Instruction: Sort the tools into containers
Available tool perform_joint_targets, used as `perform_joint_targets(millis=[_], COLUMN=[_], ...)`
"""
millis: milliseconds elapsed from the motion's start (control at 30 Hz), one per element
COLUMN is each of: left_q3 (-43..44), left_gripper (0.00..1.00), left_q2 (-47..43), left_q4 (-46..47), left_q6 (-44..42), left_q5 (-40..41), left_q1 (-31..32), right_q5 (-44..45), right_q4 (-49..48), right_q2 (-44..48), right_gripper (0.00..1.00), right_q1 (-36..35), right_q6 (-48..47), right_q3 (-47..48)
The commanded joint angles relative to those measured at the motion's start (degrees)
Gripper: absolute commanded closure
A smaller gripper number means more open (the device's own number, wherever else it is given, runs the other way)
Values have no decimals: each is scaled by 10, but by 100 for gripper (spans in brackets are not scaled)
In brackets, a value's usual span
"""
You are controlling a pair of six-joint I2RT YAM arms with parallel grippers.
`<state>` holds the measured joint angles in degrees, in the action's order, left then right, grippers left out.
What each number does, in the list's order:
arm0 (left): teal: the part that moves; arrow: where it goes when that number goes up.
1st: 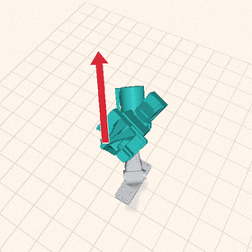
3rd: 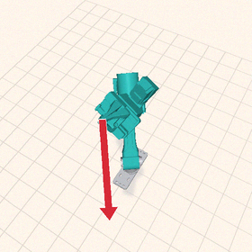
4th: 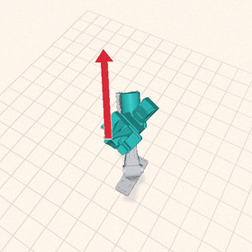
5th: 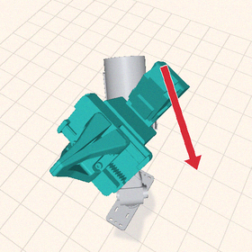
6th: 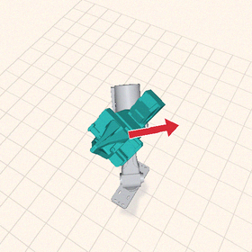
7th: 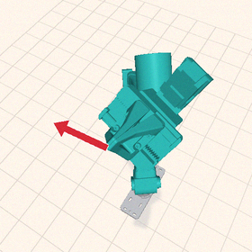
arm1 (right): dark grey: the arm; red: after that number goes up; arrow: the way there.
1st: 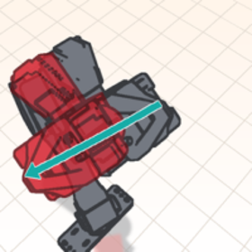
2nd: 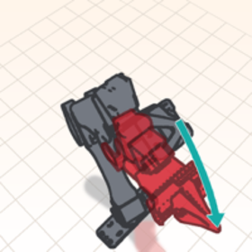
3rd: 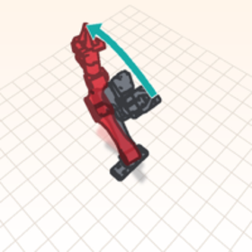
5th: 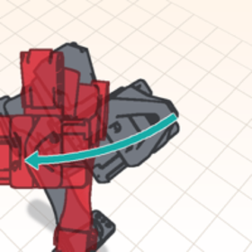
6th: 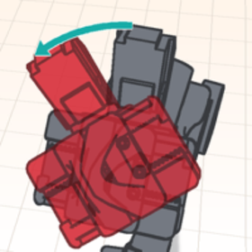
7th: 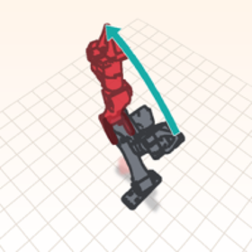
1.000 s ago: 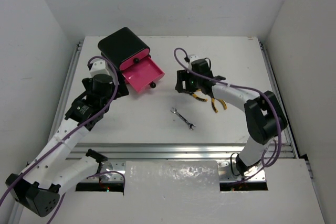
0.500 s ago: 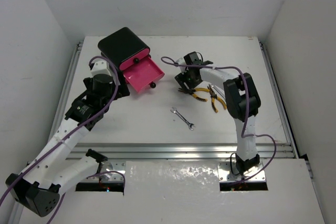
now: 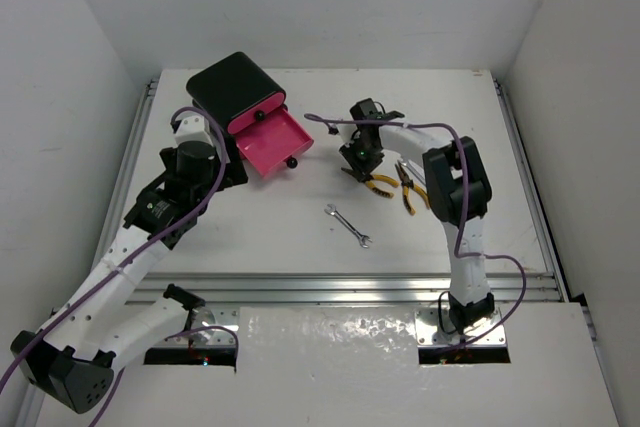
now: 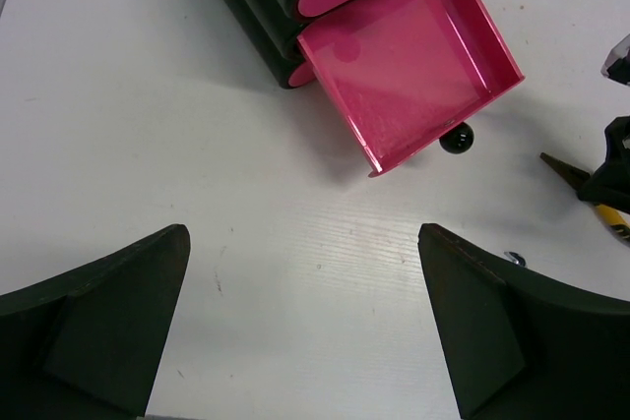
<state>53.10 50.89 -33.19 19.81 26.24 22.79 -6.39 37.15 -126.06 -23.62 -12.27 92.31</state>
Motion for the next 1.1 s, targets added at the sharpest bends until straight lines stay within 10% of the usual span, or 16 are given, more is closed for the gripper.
perform_joint_targets(millis=[0,167,1067], left_q3=[-1,-2,-2], left_gripper=[0,0,0], left_q2=[-5,-8,-13], left_q4=[22,22,20], left_q6=[-4,-4,-2], left_q5=[-5,-4,7], left_q1=[-7,-7,-7], right_q5=[8,85,85], right_q4=[39,25,-334], right_q2=[8,19,313], right_gripper=[84,100,100], right_q1=[-13,-37,-72], right_q6=[1,35,290], right_q3=[-35,-56,-335])
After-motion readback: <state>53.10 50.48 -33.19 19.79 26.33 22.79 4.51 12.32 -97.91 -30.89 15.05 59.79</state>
